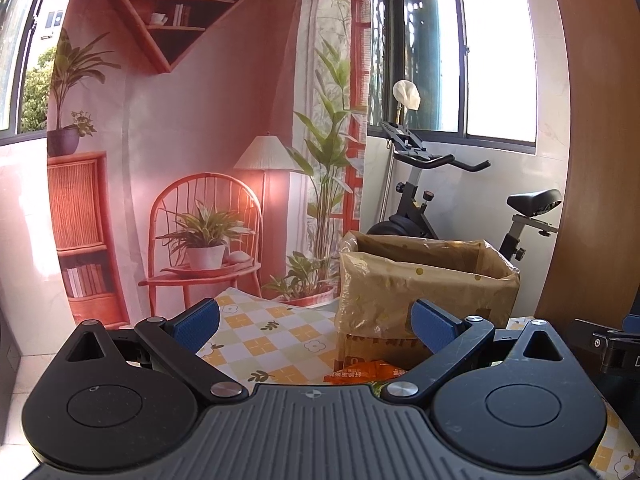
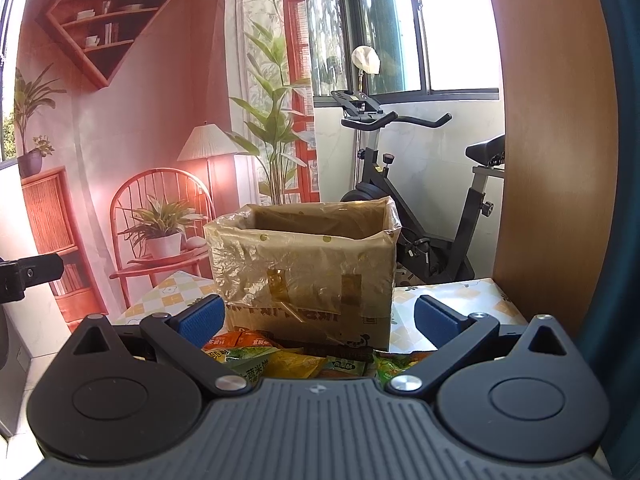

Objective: Organize snacks
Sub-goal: 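Move left tool to the green carrot-print bag while right tool reaches the green chip bag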

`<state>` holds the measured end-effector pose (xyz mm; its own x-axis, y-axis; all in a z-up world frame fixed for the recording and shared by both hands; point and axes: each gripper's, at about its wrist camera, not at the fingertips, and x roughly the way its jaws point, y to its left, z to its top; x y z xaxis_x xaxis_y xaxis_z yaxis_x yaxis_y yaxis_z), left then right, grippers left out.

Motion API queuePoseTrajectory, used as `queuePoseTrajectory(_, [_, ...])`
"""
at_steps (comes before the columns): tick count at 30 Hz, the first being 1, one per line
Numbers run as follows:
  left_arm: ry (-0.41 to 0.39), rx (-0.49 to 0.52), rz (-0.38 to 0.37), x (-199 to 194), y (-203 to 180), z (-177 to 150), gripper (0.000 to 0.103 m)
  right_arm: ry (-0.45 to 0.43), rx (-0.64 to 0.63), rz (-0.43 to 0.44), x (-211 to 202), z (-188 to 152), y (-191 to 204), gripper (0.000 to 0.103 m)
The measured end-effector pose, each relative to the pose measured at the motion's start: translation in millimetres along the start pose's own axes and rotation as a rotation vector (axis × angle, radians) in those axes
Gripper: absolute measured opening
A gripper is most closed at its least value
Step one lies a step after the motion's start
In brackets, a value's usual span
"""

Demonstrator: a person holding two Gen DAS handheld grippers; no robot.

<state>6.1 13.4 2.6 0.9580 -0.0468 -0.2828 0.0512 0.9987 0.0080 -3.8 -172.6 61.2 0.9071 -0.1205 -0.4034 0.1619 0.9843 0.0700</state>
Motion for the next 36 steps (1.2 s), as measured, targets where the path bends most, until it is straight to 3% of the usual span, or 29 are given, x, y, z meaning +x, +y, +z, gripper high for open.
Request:
queuePoseTrajectory(5, [0.006, -0.006, 0.009, 29, 13, -12, 0.103, -0.030, 0.020, -0.008, 18, -6, -26, 0.103])
queuePoseTrajectory(11, [0.114, -0.083, 0.025, 77, 33, -25, 0.103, -0.052, 0.057, -0.036, 45, -19, -51, 0.103])
queuePoseTrajectory(15, [0.109, -0.022, 0.066, 97, 30, -35, 0.102, -0.031, 0.097, -0.042, 59, -30, -66, 0.103])
queuePoseTrajectory(17, [0.094, 0.020, 0.035, 100, 26, -42, 0.101, -0.008, 0.106, -0.048, 66, -37, -72, 0.103])
queuePoseTrajectory(23, [0.118, 0.071, -0.162, 94, 17, -88, 0.101, 0.020, 0.082, -0.065, 70, -51, -72, 0.103])
queuePoseTrajectory(29, [0.128, 0.121, -0.226, 98, 14, -121, 0.101, 0.064, 0.056, -0.058, 78, -64, -58, 0.103])
queuePoseTrajectory(36, [0.129, 0.329, -0.303, 106, -18, -145, 0.101, 0.081, 0.122, -0.041, 89, -70, -64, 0.103])
